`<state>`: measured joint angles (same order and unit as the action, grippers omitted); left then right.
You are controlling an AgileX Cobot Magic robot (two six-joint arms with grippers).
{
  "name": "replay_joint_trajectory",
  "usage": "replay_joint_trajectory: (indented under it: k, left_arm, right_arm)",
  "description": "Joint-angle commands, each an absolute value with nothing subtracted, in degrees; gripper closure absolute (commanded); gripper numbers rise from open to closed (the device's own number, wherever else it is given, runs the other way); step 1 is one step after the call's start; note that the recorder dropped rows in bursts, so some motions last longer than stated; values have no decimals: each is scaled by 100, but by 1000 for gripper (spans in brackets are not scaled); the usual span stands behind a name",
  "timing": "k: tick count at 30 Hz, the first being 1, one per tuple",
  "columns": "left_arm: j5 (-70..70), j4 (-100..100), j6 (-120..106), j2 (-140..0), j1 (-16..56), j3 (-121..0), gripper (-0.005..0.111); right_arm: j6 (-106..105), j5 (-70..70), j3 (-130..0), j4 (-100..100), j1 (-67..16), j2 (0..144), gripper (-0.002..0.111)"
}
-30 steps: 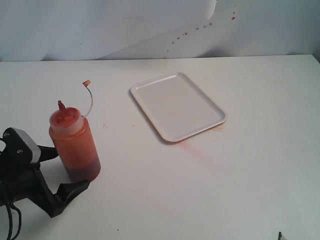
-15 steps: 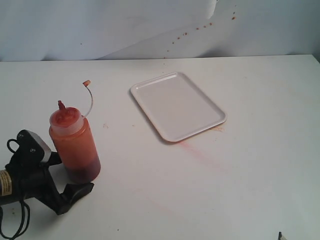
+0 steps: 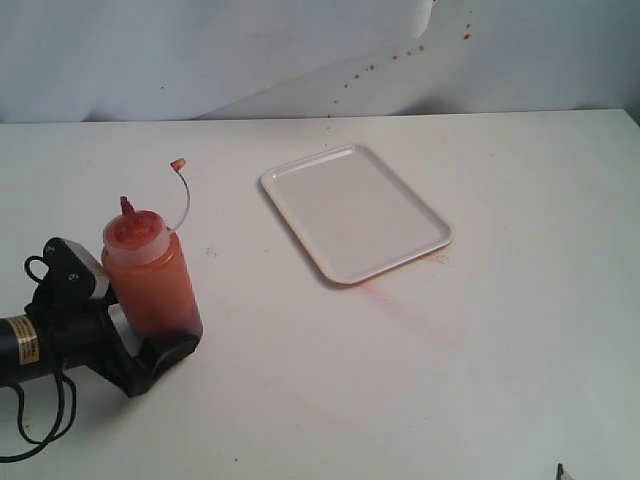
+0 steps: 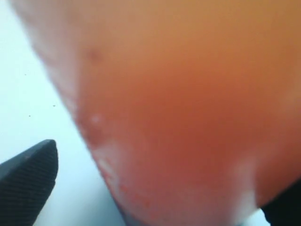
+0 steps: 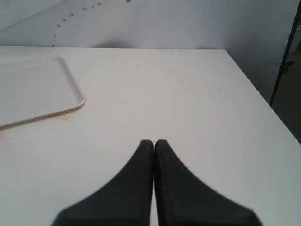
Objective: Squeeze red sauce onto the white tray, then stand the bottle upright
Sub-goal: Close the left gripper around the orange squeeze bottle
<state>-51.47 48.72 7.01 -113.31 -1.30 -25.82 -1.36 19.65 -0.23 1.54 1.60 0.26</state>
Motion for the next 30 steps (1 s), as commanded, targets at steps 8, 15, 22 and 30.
replay_joint_trajectory:
  k: [8, 15, 22, 30]
  left_arm:
    - [-5558, 4679, 544, -11409, -131, -2628, 3]
    - [-6323, 4538, 196, -11961, -131, -2637, 3]
    - [-6454, 4204, 74, -12024, -131, -2654, 3]
    - [-6252, 4533, 784, -12164, -131, -2899, 29]
  right_arm:
    - [-132, 1958, 0, 190, 194, 0, 108]
    - [-132, 1958, 0, 190, 194, 0, 108]
    - [-132, 1958, 0, 190, 194, 0, 108]
    - [-132, 1958, 0, 190, 194, 0, 108]
